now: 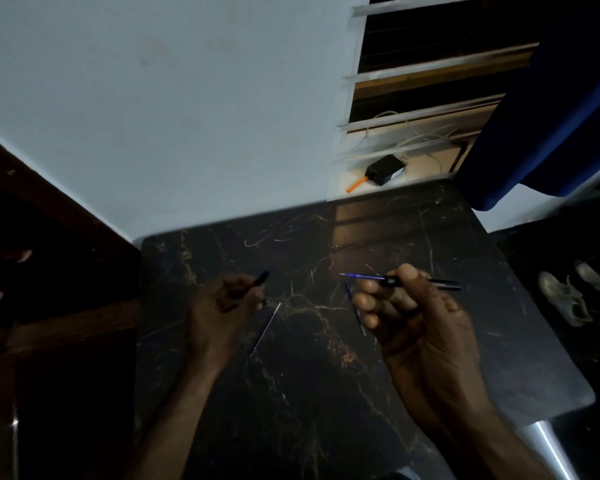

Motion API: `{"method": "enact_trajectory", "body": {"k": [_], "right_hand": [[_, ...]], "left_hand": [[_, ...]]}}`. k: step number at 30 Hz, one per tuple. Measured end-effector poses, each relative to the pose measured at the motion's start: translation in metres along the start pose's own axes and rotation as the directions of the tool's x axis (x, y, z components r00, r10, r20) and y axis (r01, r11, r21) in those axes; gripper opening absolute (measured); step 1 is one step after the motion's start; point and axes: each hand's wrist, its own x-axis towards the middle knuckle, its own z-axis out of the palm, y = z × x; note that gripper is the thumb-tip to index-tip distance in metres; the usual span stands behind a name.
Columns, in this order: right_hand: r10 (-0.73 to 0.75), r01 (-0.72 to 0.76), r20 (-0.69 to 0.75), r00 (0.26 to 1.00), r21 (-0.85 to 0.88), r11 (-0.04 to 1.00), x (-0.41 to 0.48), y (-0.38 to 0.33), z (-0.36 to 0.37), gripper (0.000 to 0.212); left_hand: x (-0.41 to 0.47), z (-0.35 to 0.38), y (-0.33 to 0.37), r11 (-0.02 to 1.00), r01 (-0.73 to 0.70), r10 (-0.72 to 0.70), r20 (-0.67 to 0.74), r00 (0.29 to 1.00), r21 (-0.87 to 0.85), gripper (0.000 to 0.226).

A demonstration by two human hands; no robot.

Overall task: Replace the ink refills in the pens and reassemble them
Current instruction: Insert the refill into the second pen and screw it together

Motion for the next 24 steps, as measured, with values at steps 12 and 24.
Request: {"method": "enact_trajectory", "body": {"k": [12,24], "right_hand": [[-0.213,0.219,0.1,0.972,-0.061,0.974,-0.015,-0.016,0.016,0.026],[-0.305,0.349,0.242,0.921,-0.168,0.922,-0.029,-0.022,0.011,0.012]], "left_hand": [[-0.071,0.013,0.135,0.955,-0.22,0.246,0.115,0.962,-0.2,0.012],[-0.089,0.014,0.153,0.929,-0.332,0.353,0.125,0.927,-0.161,0.012]]}}
